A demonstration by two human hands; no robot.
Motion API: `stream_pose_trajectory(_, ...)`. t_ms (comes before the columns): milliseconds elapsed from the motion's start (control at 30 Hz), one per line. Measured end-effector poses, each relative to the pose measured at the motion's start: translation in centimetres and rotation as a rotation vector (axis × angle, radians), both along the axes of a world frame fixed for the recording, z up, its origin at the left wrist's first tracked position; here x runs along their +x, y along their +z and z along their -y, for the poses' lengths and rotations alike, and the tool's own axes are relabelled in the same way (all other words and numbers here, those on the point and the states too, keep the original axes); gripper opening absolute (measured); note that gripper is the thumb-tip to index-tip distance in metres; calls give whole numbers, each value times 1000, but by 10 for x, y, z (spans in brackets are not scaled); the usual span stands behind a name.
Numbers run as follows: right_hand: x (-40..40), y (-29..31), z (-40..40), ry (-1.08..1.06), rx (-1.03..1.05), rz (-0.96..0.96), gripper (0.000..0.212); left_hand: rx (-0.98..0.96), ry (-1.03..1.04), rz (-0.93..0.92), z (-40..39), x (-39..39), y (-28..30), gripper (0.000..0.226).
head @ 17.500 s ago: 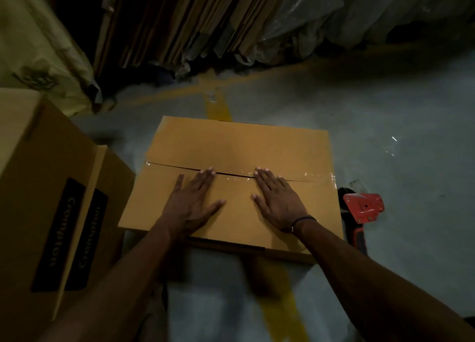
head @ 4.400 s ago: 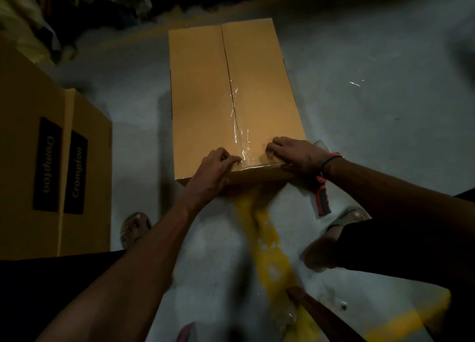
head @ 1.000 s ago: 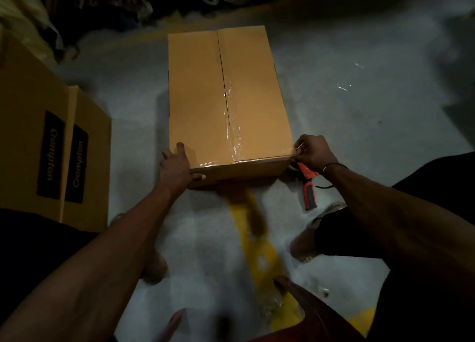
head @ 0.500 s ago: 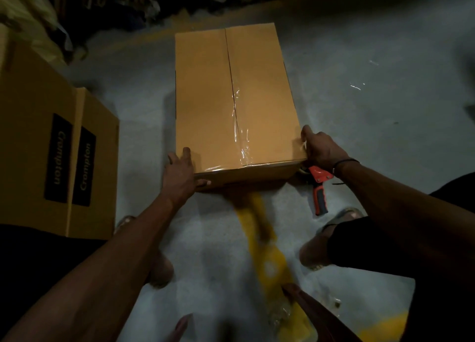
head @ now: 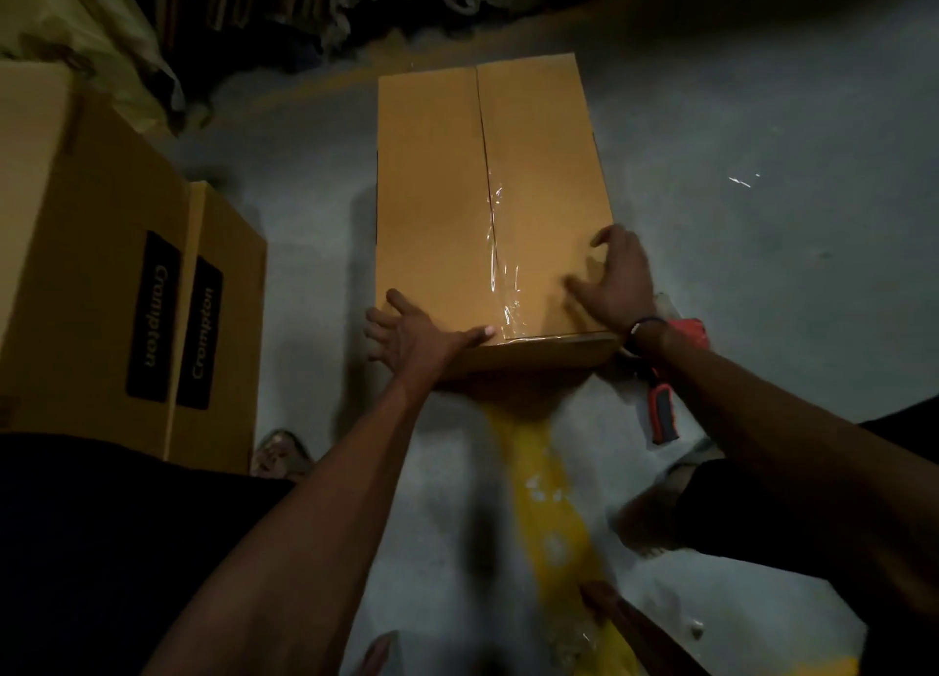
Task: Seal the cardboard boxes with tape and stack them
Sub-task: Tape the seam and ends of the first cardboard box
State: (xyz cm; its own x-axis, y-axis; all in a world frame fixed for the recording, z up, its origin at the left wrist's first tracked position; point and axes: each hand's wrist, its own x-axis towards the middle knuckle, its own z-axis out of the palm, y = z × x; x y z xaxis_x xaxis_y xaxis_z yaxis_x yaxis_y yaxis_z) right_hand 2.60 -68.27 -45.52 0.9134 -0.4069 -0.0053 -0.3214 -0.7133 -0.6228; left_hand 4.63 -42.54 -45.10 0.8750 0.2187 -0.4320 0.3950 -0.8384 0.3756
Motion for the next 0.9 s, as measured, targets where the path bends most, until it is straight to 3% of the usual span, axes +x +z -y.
stream_pose_trajectory(67, -5, -17, -29, 39, 70, -82, 78, -15, 13, 56, -9, 0, -4, 150)
stream_pose_trajectory(133, -14, -31, -44, 89, 14, -176, 91, -69, 25, 115, -24, 2, -9, 142)
stream_pose_trajectory(200, -21, -38, -43, 98, 3, -166, 99, -184, 53, 172, -44, 7, -16, 135)
stream_pose_trajectory(467, -21, -44, -30, 137, 89, -139, 98, -572, 177, 119, -104, 15, -18, 94)
stream_pose_trajectory(600, -17, -42, -33, 48, 89, -93, 89, -436, 187, 193, -86, 17, -13, 81)
stream_pose_trajectory(733, -1, -36, -42, -64, 46, -4, 89, -139, 155, 311, -28, 20, -2, 111)
stream_pose_trajectory(800, 12, -34, -44, -77, 13, 2, 94, -92, 21, 382, 1, 30, -2, 114)
stream_pose_trajectory(900, 31, -34, -43, -113, -24, -55, 111, -24, -94, 349, 32, 46, -8, 131)
